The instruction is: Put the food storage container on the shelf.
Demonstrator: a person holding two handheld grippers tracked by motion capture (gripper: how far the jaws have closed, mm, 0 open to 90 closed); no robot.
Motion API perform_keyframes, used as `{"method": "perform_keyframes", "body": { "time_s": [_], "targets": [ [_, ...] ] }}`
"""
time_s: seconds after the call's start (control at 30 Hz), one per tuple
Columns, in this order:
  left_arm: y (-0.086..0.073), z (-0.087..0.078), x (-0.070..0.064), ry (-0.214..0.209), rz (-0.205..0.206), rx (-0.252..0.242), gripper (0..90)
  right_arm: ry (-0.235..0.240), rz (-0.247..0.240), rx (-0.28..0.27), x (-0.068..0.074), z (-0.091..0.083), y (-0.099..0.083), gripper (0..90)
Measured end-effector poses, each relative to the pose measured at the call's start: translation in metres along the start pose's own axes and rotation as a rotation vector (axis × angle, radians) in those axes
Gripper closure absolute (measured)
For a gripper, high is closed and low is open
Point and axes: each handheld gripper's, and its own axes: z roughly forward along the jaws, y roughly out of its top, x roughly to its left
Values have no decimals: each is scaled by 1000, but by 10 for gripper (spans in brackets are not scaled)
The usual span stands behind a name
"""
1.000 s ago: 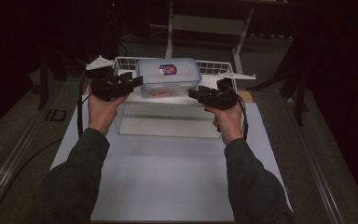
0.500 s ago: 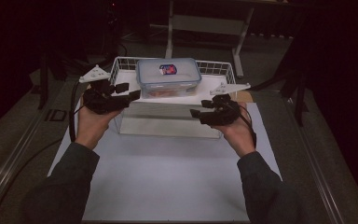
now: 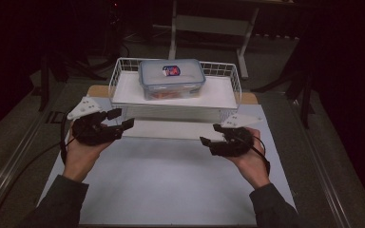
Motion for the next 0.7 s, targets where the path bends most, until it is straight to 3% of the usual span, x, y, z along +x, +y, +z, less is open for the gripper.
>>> {"method": "perform_keyframes", "body": {
  "time_s": [0.1,0.2,0.23,0.27,0.47,0.53,0.7],
  "targets": [
    [-10,-6,-2,7,5,-3,401,-18,-4,-30,6,-10,-15,328],
    [-31,-13,-10,26,32,15,388,-15,17,-65,10,-20,-31,314],
    [-31,-13,-10,26,32,15,386,-15,17,-65,10,-20,-31,314],
    [-42,-17,-12,30,35,15,386,-33,12,-67,14,-25,-41,303],
    [-70,-24,-19,44,19,9,379,-37,31,-105,20,-42,-66,278],
    [-80,-26,-21,58,32,18,374,-45,36,-105,22,-46,-73,262],
    [-101,-33,-18,85,17,13,366,-53,43,-100,24,-53,-96,227]
  ]
}}
